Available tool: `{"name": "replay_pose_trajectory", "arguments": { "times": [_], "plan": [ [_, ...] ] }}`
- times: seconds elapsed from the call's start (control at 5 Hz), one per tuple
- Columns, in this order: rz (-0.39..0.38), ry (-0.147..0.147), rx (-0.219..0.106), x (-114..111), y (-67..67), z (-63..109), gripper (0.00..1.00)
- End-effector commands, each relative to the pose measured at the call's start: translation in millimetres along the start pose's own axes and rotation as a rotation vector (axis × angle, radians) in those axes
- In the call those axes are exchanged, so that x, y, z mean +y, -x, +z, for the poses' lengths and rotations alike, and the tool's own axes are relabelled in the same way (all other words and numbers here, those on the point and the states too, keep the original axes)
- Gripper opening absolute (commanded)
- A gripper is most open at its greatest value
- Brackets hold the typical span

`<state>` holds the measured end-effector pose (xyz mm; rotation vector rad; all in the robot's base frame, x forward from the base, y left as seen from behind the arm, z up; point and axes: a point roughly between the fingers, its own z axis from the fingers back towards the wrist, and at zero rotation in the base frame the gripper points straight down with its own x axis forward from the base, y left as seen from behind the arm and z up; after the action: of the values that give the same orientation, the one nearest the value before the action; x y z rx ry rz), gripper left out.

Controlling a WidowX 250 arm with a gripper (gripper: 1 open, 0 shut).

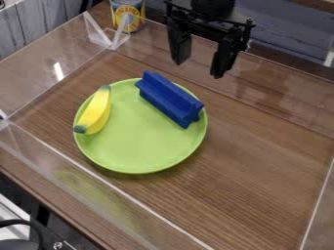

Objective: Remove the banana from inside the green plate and put it on the table

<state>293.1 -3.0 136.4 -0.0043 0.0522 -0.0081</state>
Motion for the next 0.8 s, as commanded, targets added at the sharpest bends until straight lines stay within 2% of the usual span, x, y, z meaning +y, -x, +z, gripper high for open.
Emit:
{"name": "replay_pose_trajectory", "arguments": {
  "times": [0.0,0.2,0.4,0.6],
  "plan": [
    [0.034,0.001,0.004,8,3.4,-1.4,1.00],
    [0.062,0.001,-0.008,26,24.9,-1.2,1.00],
    [0.089,0.007,-0.056,54,50.1,4.4,1.00],
    [0.112,0.009,-0.085,87,56.3,2.6,1.00]
  ]
}}
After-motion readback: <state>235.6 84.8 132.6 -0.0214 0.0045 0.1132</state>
